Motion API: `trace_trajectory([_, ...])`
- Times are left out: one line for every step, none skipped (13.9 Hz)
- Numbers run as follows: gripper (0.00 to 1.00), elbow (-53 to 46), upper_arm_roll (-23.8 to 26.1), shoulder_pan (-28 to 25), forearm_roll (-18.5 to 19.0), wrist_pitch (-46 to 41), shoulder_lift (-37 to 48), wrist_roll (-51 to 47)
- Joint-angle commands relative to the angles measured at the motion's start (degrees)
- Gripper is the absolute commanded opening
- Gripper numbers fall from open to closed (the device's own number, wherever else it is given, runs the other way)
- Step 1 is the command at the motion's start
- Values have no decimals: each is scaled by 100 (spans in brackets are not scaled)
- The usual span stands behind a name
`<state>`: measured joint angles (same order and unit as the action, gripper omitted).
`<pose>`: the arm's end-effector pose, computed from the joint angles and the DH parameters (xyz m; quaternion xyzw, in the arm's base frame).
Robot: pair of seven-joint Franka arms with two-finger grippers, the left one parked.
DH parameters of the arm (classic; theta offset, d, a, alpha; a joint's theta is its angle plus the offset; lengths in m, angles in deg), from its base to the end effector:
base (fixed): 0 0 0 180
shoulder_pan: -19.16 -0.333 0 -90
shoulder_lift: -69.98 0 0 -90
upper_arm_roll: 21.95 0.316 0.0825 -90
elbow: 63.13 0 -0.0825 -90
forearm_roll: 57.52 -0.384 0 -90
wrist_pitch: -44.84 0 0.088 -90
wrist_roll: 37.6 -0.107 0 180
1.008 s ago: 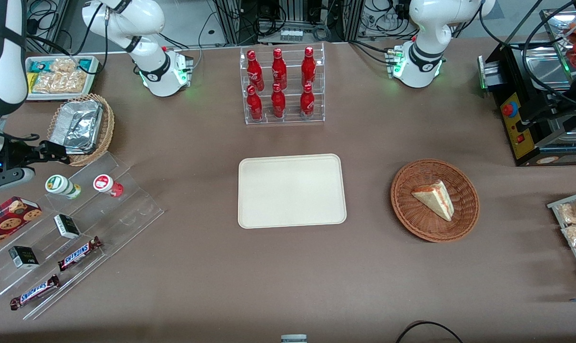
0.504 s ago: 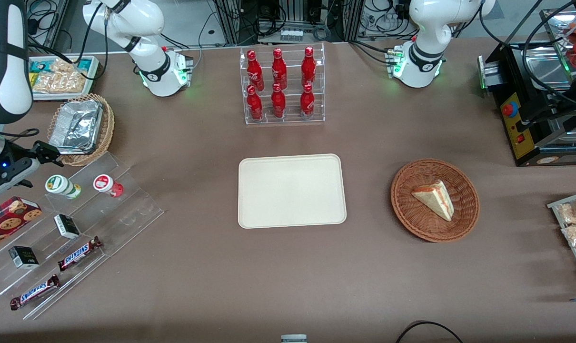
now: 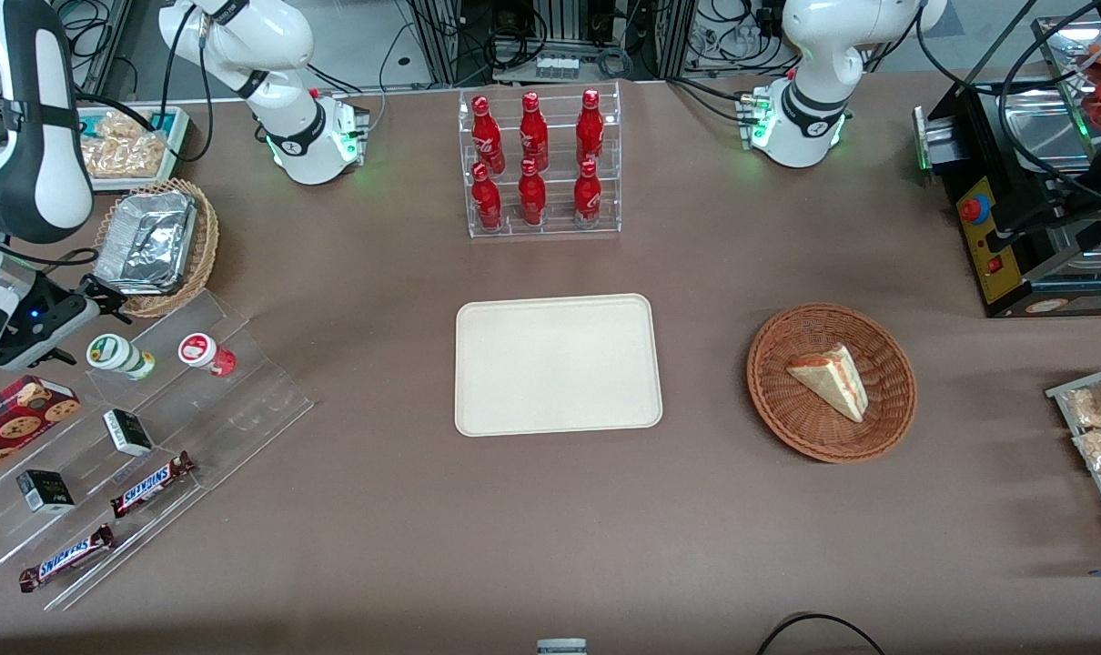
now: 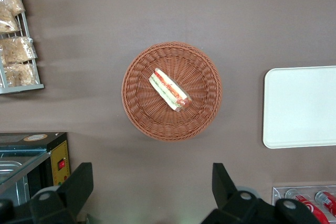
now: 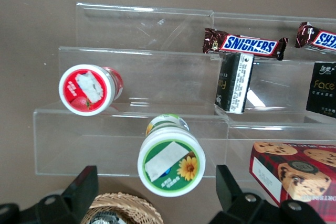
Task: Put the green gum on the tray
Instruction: 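Close the right gripper on the green-labelled gum container and lift it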
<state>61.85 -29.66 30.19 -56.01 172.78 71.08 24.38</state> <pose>0.5078 -0.1733 0.4044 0.9262 0.3753 0.0209 0.0300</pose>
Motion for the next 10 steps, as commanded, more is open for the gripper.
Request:
trace_trajectory([100,271,25,75,33,449,40,139])
trace_trajectory([100,333,25,75,33,555,5,200])
trace_trajectory([100,395,25,83,33,652,-22,209])
trace_trajectory([100,473,25,84,33,766,-22,227])
trace_trajectory([100,518,25,84,33,836,-22,227])
trace_trajectory([99,518,25,84,33,855,-31,288])
trace_trajectory([83,518,25,84,33,863,-57,367])
trace_trajectory([50,518,25,84,33,872,-66,428])
trace_trajectory([15,510,25,84,33,872,-75,481])
trace_trajectory([0,501,25,84,42,864,-75,508])
